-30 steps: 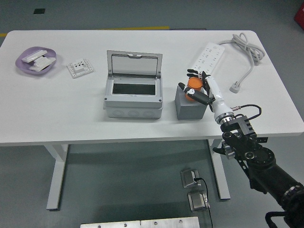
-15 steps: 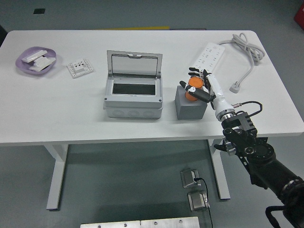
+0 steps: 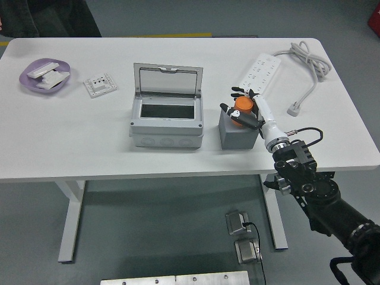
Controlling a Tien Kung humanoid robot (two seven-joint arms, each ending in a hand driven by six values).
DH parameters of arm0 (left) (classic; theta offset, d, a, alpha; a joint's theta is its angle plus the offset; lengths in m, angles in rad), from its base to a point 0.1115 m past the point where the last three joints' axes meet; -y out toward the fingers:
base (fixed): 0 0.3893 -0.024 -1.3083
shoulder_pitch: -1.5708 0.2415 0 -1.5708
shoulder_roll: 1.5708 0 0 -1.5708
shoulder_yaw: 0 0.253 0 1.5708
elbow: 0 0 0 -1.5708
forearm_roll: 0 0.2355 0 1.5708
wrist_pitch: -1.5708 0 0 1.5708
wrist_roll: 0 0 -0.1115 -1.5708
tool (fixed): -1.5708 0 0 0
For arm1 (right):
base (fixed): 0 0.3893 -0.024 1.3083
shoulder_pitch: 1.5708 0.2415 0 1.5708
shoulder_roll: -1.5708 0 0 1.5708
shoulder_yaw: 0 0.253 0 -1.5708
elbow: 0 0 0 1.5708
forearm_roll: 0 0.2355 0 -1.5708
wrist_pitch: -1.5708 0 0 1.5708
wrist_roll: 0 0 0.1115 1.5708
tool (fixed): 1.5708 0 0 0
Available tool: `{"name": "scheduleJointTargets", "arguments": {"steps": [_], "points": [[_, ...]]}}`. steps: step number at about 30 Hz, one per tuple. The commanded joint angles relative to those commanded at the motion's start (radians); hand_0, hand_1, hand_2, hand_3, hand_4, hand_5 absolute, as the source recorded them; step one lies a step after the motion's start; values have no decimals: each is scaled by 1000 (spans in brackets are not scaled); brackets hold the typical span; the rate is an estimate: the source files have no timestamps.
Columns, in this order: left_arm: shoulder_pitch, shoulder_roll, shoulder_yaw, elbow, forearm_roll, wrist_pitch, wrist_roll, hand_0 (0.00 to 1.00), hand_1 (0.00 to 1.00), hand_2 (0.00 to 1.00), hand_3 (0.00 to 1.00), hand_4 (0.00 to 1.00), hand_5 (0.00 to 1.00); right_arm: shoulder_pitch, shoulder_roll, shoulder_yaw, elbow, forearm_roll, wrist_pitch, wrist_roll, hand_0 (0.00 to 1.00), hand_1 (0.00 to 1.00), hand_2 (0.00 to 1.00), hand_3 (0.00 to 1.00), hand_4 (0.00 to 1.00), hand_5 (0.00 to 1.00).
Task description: Pick up the cylinder from the cube,place it in the box,flap close box
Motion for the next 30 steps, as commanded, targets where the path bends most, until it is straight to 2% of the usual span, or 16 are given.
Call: {"name": "scheduleJointTargets", "arguments": {"steps": [1, 2, 7, 8, 13, 14, 19, 20, 25, 26, 30], "points": [[0, 0, 1, 0, 1, -1, 0, 672, 718, 727, 715, 646, 149, -1, 0, 0, 5, 2, -4, -5, 687, 735, 734, 795, 734, 177], [0, 0, 1, 0, 2, -2, -1, 671, 715, 726, 713, 645, 150, -2, 0, 0, 9, 5, -7, -8, 663, 673, 659, 754, 244, 2], [-1, -1, 0, 0, 14, -6, -4, 671, 715, 726, 713, 645, 150, -9, 2, -3, 26, 23, -22, -21, 663, 673, 659, 754, 244, 2], [-1, -1, -1, 0, 17, -6, -5, 671, 715, 724, 710, 644, 151, -10, 3, -4, 28, 24, -23, -24, 571, 564, 586, 667, 2, 2], [-1, -2, -5, 0, 28, -7, -5, 671, 715, 724, 710, 644, 151, -14, 7, -10, 38, 26, -29, -32, 571, 564, 586, 667, 2, 2], [-1, -2, -6, 0, 30, -7, -5, 671, 710, 721, 709, 644, 151, -14, 7, -12, 40, 28, -32, -31, 355, 391, 484, 534, 2, 2], [0, -1, -9, 0, 37, -7, -5, 671, 710, 721, 709, 644, 151, -10, 6, -15, 51, 31, -45, -25, 355, 391, 484, 534, 2, 2], [0, -1, -10, 0, 38, -7, -5, 671, 710, 722, 709, 644, 151, -9, 6, -15, 54, 31, -48, -24, 246, 242, 385, 429, 2, 2], [0, -1, -16, 0, 52, -8, -5, 671, 710, 722, 709, 644, 151, 0, 2, -19, 67, 34, -56, -15, 246, 242, 385, 429, 2, 2], [0, 0, -18, 0, 54, -8, -5, 671, 707, 721, 709, 643, 148, 2, 1, -21, 67, 35, -58, -12, 234, 211, 321, 399, 2, 2], [1, 1, -23, 0, 62, -7, -5, 671, 707, 721, 709, 643, 148, 17, -3, -32, 80, 24, -68, -4, 234, 211, 321, 399, 2, 2]]}}
